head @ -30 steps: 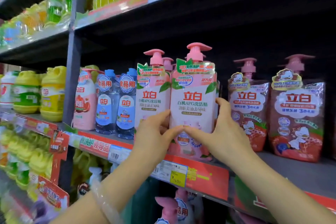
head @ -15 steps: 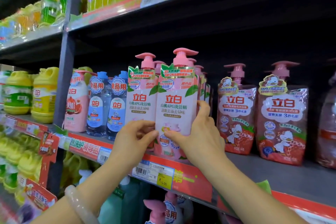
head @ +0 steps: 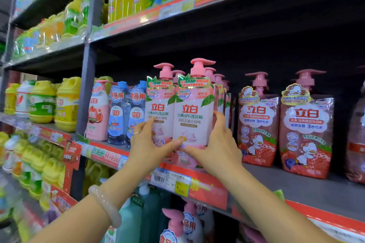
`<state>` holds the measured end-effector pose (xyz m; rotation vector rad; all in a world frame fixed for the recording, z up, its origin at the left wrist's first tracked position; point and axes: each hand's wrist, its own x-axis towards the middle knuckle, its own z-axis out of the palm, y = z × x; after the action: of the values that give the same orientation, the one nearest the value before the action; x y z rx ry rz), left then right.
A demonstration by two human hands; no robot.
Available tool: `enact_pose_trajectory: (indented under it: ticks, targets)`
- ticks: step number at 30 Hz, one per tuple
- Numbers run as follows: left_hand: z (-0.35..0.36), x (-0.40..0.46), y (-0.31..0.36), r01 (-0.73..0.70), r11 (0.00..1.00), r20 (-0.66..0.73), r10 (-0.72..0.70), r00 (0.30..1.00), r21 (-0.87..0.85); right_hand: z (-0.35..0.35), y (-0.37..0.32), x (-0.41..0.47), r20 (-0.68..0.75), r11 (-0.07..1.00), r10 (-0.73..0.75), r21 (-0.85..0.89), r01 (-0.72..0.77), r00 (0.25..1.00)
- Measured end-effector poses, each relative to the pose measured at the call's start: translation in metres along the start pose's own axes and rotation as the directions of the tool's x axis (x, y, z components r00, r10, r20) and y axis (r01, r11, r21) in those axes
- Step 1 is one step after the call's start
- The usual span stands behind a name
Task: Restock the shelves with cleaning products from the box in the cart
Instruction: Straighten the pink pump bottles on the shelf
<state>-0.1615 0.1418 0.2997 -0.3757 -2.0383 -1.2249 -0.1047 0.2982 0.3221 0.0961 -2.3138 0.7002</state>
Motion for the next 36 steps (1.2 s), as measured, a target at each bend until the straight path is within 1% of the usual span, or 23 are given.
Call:
enact_pose_trajectory:
  ticks: [9,17,25,28,30,31,32,34,35,36]
  targets:
    - [-0.006,0.006,-0.004,0.01,1.0,0.038,-0.01,0.999,0.0,0.001,0.0,0.001,-0.01,1.0,-0.011,0.023,0.012,1.0]
    - [-0.008,0.005,-0.005,0.012,1.0,0.05,-0.012,0.999,-0.009,0.001,-0.003,0.0,-0.012,0.999,0.008,0.041,-0.008,1.0]
    - [-0.01,0.005,-0.001,0.038,0.999,0.091,-0.037,0.995,-0.013,0.0,-0.007,-0.003,0.009,0.999,0.039,0.019,-0.039,0.999]
    - [-0.011,0.002,-0.002,0.07,0.997,0.144,-0.071,0.987,0.011,-0.005,-0.01,-0.005,0.06,0.998,0.058,0.011,-0.058,0.997]
    - [-0.014,-0.004,-0.003,0.058,0.997,0.181,-0.066,0.981,0.05,-0.012,-0.014,-0.007,0.091,0.999,0.051,-0.003,-0.051,0.995]
    - [-0.016,-0.009,-0.003,0.044,0.996,0.19,-0.058,0.98,0.077,-0.016,-0.017,-0.009,0.073,0.999,0.014,-0.043,-0.011,0.997]
    - [-0.02,-0.013,-0.004,0.032,0.992,0.199,-0.056,0.978,0.123,-0.02,-0.022,-0.012,0.031,0.993,-0.055,-0.101,0.058,0.998]
    - [-0.03,-0.021,-0.006,-0.03,0.975,0.219,-0.019,0.976,0.221,-0.023,-0.035,-0.021,-0.041,0.948,-0.258,-0.201,0.245,0.965]
    - [-0.037,-0.024,-0.008,-0.067,0.962,0.237,0.003,0.971,0.263,-0.02,-0.043,-0.027,-0.023,0.92,-0.338,-0.218,0.326,0.941]
    - [-0.044,-0.03,-0.01,-0.1,0.946,0.248,0.022,0.969,0.307,-0.014,-0.05,-0.034,0.034,0.897,-0.387,-0.216,0.385,0.922]
